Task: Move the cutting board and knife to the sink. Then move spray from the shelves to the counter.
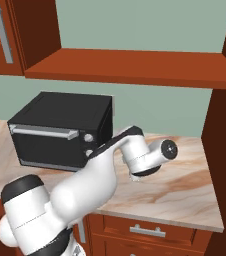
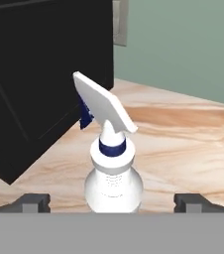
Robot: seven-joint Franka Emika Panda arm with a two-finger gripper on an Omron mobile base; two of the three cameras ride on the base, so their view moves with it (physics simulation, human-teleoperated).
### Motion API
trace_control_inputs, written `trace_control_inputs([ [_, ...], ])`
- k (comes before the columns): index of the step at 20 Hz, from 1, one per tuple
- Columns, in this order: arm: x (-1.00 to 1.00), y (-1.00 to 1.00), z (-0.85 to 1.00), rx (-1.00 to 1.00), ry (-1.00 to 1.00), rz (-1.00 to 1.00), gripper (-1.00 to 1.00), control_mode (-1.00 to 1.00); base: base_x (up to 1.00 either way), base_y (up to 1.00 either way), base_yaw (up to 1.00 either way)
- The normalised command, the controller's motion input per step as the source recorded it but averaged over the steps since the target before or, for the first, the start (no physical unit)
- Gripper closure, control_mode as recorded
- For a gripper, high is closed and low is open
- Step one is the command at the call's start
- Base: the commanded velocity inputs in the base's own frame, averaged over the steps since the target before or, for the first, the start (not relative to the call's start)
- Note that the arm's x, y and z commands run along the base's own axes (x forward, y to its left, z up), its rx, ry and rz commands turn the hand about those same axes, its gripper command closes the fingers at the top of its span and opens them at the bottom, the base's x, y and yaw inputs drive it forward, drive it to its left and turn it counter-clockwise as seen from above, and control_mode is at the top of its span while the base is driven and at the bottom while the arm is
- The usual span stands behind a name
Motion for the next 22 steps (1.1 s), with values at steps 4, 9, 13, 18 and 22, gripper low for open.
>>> trace_control_inputs([
  [4, -0.28, -0.19, 0.29, 0.0, 0.0, 0.0, -1.0, -1.0, 0.0, 0.0, 0.0],
  [9, -0.24, -0.11, 0.47, -0.02, 0.03, -0.04, -1.0, -1.0, 0.0, 0.0, 0.0],
  [13, -0.23, 0.0, 0.62, -0.07, 0.09, -0.15, -1.0, -1.0, 0.0, 0.0, 0.0],
  [18, -0.39, 0.02, 0.37, -0.09, 0.08, -0.16, -1.0, -1.0, 0.0, 0.0, 0.0],
  [22, -0.61, 0.12, 0.23, -0.05, 0.04, -0.12, -1.0, -1.0, 0.0, 0.0, 0.0],
])
